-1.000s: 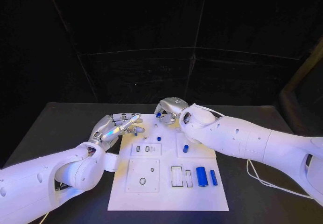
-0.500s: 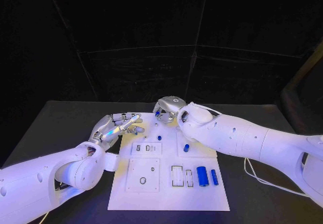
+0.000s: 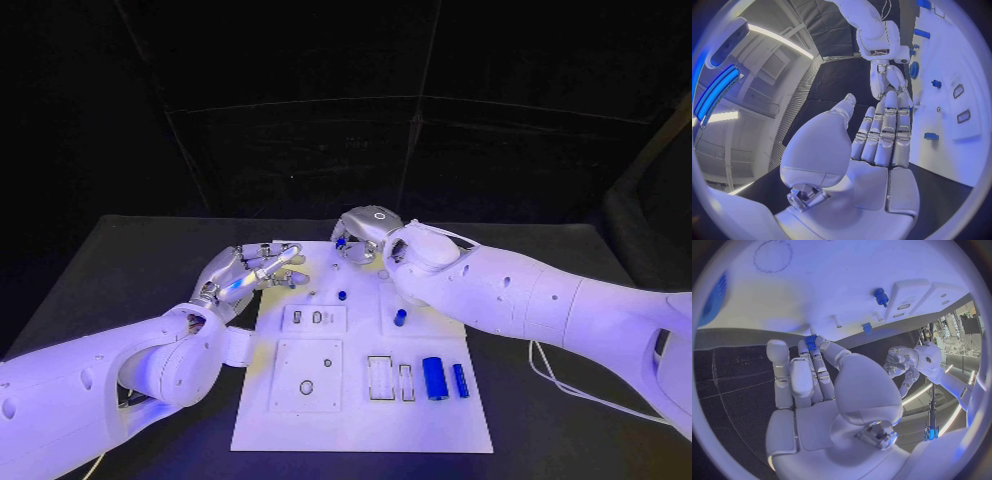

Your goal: Assemble the parts on the task board

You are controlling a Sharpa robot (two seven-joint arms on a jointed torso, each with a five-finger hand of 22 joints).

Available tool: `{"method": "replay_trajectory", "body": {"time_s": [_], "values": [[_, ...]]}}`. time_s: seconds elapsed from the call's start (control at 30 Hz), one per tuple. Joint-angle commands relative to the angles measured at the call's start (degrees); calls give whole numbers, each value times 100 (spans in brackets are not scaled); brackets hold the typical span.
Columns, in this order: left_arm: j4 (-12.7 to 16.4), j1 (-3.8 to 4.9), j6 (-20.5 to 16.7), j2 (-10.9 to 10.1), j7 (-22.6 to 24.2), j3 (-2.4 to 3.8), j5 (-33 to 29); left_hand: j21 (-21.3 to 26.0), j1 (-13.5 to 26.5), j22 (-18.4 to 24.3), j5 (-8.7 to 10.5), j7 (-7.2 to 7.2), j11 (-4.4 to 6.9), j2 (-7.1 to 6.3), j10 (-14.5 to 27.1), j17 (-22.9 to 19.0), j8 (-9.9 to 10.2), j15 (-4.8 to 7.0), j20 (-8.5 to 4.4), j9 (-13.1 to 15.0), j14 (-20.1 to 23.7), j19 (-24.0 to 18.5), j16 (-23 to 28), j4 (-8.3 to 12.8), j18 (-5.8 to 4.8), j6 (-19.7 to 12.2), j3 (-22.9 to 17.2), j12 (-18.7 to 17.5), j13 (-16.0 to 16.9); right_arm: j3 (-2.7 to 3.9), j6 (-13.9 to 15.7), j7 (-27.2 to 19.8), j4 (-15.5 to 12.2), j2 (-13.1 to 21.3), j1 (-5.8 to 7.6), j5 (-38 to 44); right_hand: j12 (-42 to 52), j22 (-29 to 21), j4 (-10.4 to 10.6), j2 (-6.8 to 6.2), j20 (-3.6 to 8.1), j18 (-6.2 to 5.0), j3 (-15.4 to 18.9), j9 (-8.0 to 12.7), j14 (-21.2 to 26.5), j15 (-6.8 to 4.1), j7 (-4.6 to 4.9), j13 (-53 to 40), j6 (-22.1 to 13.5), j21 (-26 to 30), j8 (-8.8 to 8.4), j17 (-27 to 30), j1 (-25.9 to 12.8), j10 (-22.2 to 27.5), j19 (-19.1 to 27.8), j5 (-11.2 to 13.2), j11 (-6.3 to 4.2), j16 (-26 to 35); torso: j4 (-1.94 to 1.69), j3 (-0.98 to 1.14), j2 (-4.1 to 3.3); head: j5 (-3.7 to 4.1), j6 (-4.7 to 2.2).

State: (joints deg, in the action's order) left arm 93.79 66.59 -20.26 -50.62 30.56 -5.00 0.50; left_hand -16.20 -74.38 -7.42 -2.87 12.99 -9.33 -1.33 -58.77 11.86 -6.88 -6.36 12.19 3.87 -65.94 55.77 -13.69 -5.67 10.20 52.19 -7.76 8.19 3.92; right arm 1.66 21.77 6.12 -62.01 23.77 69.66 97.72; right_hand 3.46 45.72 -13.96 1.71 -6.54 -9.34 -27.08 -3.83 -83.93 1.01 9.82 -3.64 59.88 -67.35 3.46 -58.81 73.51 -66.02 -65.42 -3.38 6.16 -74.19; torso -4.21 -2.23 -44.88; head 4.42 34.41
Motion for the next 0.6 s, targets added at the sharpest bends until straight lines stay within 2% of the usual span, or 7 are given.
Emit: {"method": "replay_trajectory", "body": {"time_s": [0.03,0.3,0.47,0.6], "values": [[-2,11,80,-7,-8,6,32,21,1,10,5,14,-36,54,3,9,38,-1,39,-9,48,13,38,36,20,-4,2,-39,-9,-16,106,138,-23,25,-18,102,26,-1,16,-53,-18,87,-43,-6,-112,10,27,-6,-8,-22,30,-2,-19,30,26,-38,-6,-33,4,-3,-6,5,-6],[-13,11,44,10,-10,6,32,28,-8,15,5,12,-37,73,8,14,43,-4,42,-8,63,5,53,52,20,-4,-3,-48,-9,-16,182,151,-46,54,-18,80,22,-15,52,-100,-21,84,-71,-4,-105,17,33,-5,-27,-20,25,23,-50,50,43,-60,2,-27,-6,-1,-15,43,-70],[-20,11,33,13,-11,6,32,28,-8,15,5,12,-37,73,8,14,43,-4,42,-8,63,5,53,52,20,-4,-3,-48,-9,-16,151,90,-108,66,-18,22,22,-17,76,-131,-23,84,-83,-4,-101,22,36,-4,-36,-20,25,31,-71,61,50,-72,6,-26,-11,-9,-17,26,-58],[-23,11,33,14,-11,5,32,32,-12,18,5,11,-37,83,10,17,45,-6,44,-8,71,1,61,59,19,-4,-4,-52,-10,-16,138,62,-175,82,-19,-1,25,-20,92,-140,-25,84,-88,-5,-101,22,37,-6,-35,-20,27,27,-83,59,53,-76,6,-30,-13,-5,-25,23,-64]]}}
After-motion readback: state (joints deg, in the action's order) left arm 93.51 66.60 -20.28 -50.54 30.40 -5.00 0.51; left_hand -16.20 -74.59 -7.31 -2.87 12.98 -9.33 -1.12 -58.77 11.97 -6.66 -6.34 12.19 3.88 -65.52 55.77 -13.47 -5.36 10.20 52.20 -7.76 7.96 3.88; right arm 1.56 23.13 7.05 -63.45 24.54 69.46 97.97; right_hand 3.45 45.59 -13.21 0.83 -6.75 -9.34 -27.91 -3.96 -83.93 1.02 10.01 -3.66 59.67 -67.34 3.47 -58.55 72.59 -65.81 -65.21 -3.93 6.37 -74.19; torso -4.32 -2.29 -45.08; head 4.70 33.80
